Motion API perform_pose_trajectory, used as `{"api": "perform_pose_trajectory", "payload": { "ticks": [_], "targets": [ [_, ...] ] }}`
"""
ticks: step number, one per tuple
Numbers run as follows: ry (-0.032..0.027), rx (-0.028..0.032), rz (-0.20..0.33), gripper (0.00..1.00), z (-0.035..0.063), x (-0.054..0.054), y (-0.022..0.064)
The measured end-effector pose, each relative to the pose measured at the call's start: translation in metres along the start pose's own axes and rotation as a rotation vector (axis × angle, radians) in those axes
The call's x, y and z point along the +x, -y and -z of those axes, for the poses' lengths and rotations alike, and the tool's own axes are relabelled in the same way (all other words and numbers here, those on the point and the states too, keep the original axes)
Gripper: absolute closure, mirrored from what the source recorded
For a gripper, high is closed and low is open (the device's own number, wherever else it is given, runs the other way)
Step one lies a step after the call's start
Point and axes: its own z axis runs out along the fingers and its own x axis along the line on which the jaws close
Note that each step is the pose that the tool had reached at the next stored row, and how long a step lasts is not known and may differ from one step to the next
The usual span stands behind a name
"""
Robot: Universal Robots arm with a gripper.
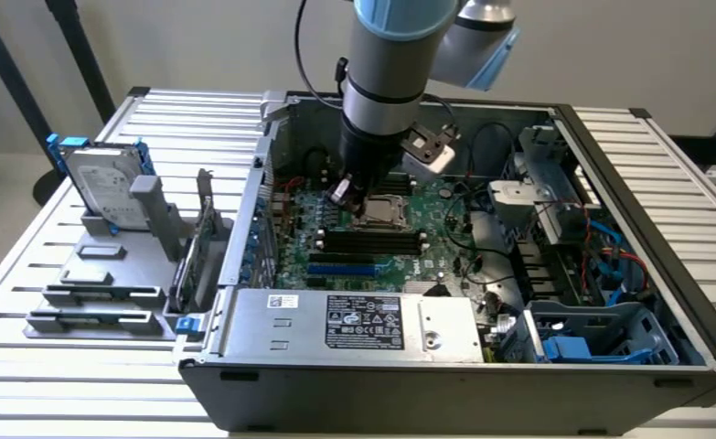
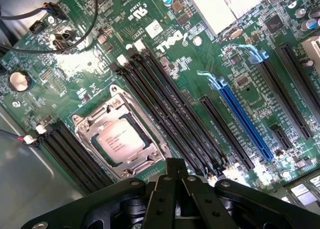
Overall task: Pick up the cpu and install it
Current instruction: 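Install the first cpu locking lever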
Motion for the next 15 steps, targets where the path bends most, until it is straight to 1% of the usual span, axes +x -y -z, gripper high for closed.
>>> {"api": "perform_pose_trajectory", "payload": {
  "ticks": [5,9,12,15],
  "targets": [
    [0.0001,0.0000,0.000,0.89,-0.0028,-0.001,0.0037],
    [0.0005,0.0000,0.004,0.89,-0.0066,-0.002,0.0044],
    [-0.0016,-0.0026,0.006,0.89,-0.0119,-0.003,0.0044],
    [-0.0055,-0.0018,0.007,0.89,-0.0174,-0.005,0.0048]
  ]
}}
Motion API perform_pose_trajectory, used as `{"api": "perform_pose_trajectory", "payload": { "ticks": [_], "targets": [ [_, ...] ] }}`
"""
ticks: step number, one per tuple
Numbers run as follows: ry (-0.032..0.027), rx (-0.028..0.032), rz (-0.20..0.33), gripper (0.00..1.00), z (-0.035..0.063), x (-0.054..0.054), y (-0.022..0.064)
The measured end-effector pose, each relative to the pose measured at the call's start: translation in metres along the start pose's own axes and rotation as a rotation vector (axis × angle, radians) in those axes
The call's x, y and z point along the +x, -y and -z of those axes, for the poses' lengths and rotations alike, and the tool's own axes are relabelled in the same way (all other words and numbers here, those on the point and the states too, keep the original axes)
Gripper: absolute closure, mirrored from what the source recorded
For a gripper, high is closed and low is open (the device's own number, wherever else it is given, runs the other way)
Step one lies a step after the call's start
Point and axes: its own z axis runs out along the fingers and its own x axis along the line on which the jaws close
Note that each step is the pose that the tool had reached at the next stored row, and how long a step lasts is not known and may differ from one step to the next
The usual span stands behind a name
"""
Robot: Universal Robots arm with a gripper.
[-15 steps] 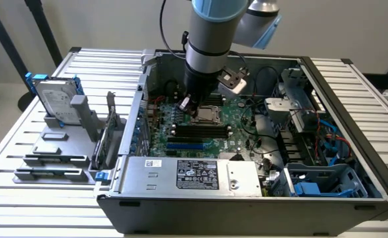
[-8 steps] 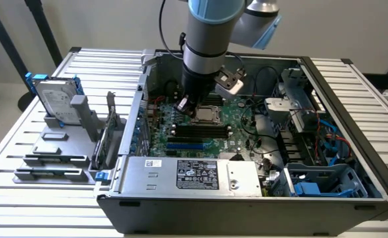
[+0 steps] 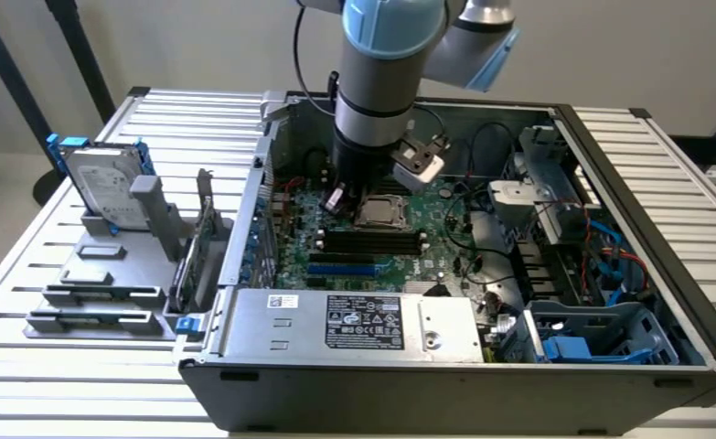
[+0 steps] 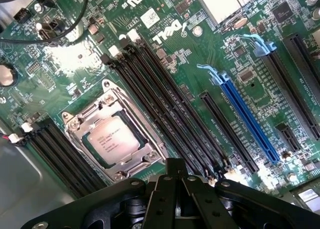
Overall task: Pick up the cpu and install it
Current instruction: 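Install the first cpu locking lever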
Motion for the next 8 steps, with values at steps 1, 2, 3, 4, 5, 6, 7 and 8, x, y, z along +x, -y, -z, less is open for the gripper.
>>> {"api": "perform_pose_trajectory", "payload": {
  "ticks": [1,2,3,4,5,6,7,8],
  "targets": [
    [-0.0020,0.0011,0.000,0.89,-0.0018,-0.0005,0.0002],
    [-0.0044,0.0026,0.000,0.89,-0.0033,-0.0010,0.0004],
    [-0.0072,0.0044,0.001,0.89,-0.0046,-0.0015,0.0006],
    [-0.0109,0.0069,0.001,0.89,-0.0059,-0.0019,0.0007],
    [-0.0150,0.0095,0.002,0.89,-0.0071,-0.0022,0.0008],
    [-0.0190,0.0122,0.002,0.89,-0.0081,-0.0025,0.0009],
    [-0.0230,0.0148,0.002,0.89,-0.0089,-0.0026,0.0009],
    [-0.0266,0.0169,0.003,0.89,-0.0098,-0.0027,0.0009]
  ]
}}
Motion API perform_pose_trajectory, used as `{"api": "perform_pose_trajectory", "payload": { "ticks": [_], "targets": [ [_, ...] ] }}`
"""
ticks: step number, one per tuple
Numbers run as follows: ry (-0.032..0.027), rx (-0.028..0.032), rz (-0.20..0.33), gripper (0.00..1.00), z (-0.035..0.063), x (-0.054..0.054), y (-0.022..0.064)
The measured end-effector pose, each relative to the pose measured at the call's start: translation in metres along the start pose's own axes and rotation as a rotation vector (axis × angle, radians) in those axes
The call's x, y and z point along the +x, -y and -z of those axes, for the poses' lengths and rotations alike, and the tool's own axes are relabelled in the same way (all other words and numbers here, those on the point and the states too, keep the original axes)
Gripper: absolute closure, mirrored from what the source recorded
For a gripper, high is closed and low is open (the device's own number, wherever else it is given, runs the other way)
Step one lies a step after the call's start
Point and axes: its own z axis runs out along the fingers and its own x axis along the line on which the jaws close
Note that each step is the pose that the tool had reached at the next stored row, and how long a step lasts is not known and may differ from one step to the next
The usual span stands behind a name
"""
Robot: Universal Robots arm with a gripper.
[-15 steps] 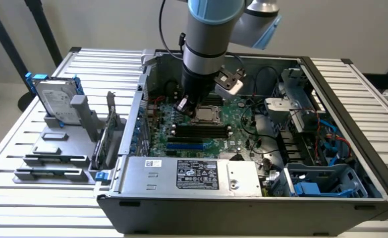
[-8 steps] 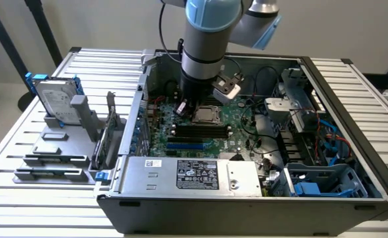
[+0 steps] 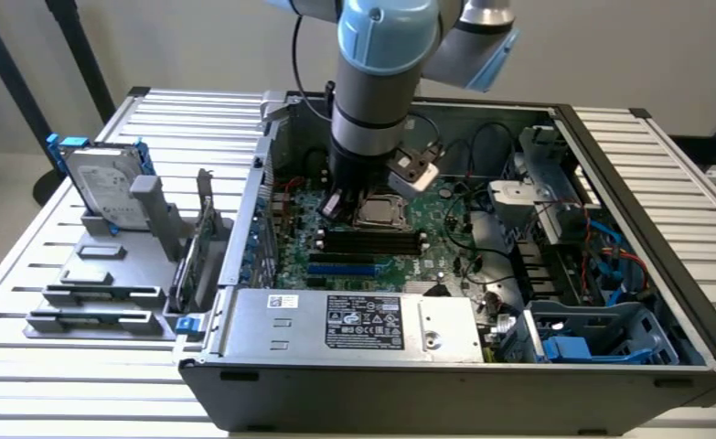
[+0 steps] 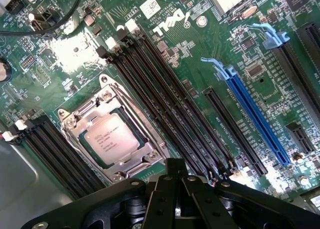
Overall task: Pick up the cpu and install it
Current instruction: 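Install the first cpu locking lever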
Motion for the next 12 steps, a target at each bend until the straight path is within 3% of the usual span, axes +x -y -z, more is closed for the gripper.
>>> {"api": "perform_pose_trajectory", "payload": {
  "ticks": [5,12],
  "targets": [
    [-0.0098,0.0023,0.002,0.89,-0.0040,-0.0007,-0.0004],
    [-0.0136,0.0022,0.003,0.89,-0.0081,-0.0019,0.0001]
  ]
}}
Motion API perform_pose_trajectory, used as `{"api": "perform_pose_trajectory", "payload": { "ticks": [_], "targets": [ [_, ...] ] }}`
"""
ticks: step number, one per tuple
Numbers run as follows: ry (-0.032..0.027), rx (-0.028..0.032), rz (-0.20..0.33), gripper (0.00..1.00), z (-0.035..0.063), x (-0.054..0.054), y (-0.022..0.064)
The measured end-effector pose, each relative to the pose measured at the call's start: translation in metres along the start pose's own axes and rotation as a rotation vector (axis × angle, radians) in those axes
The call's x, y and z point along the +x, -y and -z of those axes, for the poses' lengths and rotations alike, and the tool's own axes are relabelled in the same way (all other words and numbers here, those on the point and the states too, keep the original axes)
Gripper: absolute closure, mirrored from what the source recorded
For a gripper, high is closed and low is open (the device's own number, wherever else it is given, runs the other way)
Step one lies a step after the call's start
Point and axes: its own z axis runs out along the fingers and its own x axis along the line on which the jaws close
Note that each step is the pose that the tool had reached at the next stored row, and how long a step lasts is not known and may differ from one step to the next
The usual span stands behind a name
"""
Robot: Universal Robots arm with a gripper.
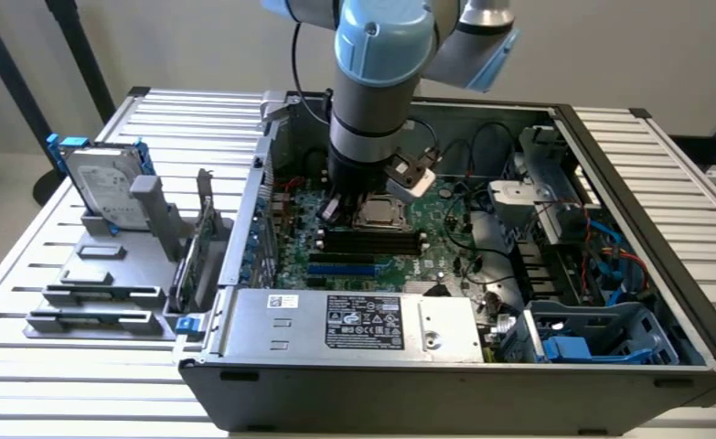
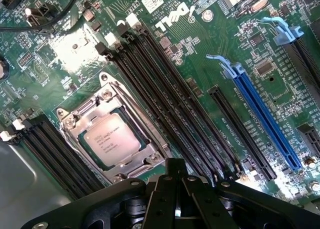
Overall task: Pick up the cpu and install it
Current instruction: 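Install the first cpu locking lever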
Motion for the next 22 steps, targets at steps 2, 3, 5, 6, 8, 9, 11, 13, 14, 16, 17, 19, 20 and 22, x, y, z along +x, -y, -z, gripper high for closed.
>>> {"api": "perform_pose_trajectory", "payload": {
  "ticks": [2,3,5,6,8,9,11,13,14,16,17,19,20,22],
  "targets": [
    [-0.0006,-0.0005,0.000,0.89,-0.0015,-0.0005,0.0004],
    [-0.0007,-0.0007,0.000,0.89,-0.0021,-0.0008,0.0006],
    [-0.0013,-0.0009,0.001,0.89,-0.0033,-0.0009,0.0010],
    [-0.0014,-0.0009,0.001,0.89,-0.0037,-0.0008,0.0011],
    [-0.0015,-0.0009,0.001,0.89,-0.0044,-0.0006,0.0013],
    [-0.0017,-0.0007,0.002,0.89,-0.0048,-0.0005,0.0014],
    [-0.0020,-0.0003,0.002,0.89,-0.0054,-0.0004,0.0016],
    [-0.0031,0.0010,0.003,0.89,-0.0057,-0.0003,0.0017],
    [-0.0044,0.0020,0.004,0.89,-0.0059,-0.0002,0.0017],
    [-0.0072,0.0041,0.006,0.89,-0.0064,-0.0001,0.0018],
    [-0.0082,0.0051,0.007,0.89,-0.0065,0.0000,0.0018],
    [-0.0091,0.0064,0.009,0.89,-0.0067,0.0000,0.0017],
    [-0.0094,0.0069,0.010,0.89,-0.0068,0.0000,0.0017],
    [-0.0095,0.0076,0.011,0.89,-0.0071,0.0000,0.0018]
  ]
}}
